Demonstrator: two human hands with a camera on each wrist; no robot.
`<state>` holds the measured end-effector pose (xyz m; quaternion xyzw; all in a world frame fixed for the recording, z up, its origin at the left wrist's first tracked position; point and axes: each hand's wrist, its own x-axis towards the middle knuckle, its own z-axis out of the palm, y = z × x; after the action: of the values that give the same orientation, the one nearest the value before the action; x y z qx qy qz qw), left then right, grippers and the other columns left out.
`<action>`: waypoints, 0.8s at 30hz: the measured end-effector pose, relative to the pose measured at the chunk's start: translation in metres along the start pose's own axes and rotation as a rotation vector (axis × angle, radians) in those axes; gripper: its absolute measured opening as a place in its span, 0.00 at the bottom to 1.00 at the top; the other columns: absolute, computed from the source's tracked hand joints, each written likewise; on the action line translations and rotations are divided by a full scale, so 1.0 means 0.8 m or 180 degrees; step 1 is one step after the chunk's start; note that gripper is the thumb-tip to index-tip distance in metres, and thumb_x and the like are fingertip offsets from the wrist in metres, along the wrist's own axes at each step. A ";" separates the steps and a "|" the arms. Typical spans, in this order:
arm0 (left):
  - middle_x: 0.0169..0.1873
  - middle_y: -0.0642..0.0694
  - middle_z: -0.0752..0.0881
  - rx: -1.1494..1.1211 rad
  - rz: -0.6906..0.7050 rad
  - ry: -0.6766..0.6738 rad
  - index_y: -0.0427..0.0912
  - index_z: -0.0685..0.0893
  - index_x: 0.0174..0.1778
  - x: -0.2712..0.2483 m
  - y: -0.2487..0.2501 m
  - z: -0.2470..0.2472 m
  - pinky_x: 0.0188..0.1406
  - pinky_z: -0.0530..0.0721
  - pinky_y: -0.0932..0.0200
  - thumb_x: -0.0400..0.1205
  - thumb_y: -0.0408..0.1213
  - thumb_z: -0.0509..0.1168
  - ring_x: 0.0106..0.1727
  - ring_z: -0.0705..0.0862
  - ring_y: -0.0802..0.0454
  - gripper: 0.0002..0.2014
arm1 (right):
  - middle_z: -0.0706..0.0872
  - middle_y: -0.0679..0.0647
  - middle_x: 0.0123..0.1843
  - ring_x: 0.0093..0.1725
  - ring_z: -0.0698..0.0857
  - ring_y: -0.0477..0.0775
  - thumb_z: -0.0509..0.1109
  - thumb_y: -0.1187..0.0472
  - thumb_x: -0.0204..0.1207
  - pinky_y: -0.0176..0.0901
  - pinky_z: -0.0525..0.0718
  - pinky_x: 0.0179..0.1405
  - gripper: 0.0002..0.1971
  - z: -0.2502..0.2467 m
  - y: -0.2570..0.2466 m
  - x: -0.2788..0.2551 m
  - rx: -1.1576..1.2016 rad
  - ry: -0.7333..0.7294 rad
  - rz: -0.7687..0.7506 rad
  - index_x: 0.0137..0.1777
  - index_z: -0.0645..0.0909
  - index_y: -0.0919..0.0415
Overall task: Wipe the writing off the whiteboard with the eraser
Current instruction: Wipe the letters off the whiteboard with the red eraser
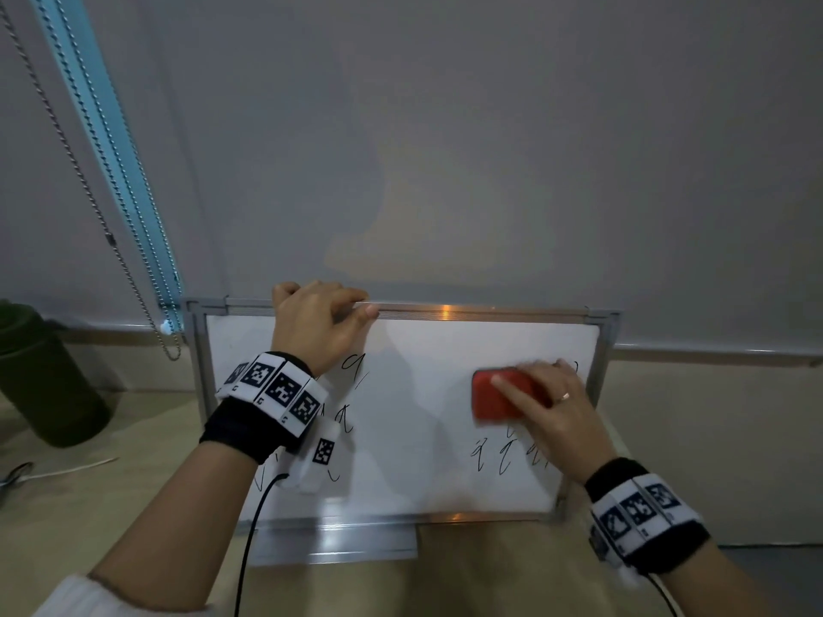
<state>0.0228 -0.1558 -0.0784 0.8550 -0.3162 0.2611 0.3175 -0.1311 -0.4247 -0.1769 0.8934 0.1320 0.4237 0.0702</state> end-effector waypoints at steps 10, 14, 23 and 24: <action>0.29 0.50 0.81 0.0032 -0.0093 -0.0050 0.45 0.86 0.45 0.000 0.002 0.000 0.40 0.48 0.62 0.72 0.55 0.57 0.40 0.80 0.46 0.20 | 0.69 0.55 0.58 0.54 0.69 0.58 0.83 0.63 0.57 0.54 0.73 0.60 0.41 0.012 -0.030 -0.031 0.0132 0.0089 0.1285 0.70 0.67 0.57; 0.32 0.47 0.86 0.0009 -0.0074 -0.0089 0.46 0.86 0.44 0.001 0.001 0.001 0.45 0.54 0.57 0.72 0.55 0.57 0.40 0.80 0.47 0.19 | 0.71 0.55 0.58 0.53 0.73 0.62 0.66 0.52 0.66 0.55 0.69 0.60 0.30 -0.012 0.005 -0.013 -0.0060 -0.0016 0.0958 0.70 0.68 0.55; 0.29 0.48 0.85 -0.0039 -0.0008 0.0008 0.46 0.87 0.42 -0.001 0.000 0.003 0.41 0.52 0.58 0.70 0.60 0.52 0.38 0.80 0.47 0.25 | 0.70 0.57 0.60 0.57 0.71 0.61 0.68 0.64 0.64 0.55 0.59 0.72 0.29 -0.007 -0.009 -0.002 0.0110 0.0015 0.0801 0.68 0.70 0.57; 0.30 0.47 0.86 -0.0045 -0.0007 0.0007 0.46 0.87 0.42 -0.002 0.000 0.003 0.43 0.53 0.57 0.70 0.60 0.52 0.39 0.81 0.46 0.25 | 0.70 0.57 0.59 0.57 0.71 0.62 0.66 0.61 0.67 0.55 0.59 0.73 0.27 -0.009 -0.005 -0.005 0.0050 -0.0065 0.0557 0.68 0.70 0.56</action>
<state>0.0225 -0.1570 -0.0806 0.8528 -0.3167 0.2594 0.3242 -0.1394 -0.4220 -0.1761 0.9063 0.0561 0.4180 0.0272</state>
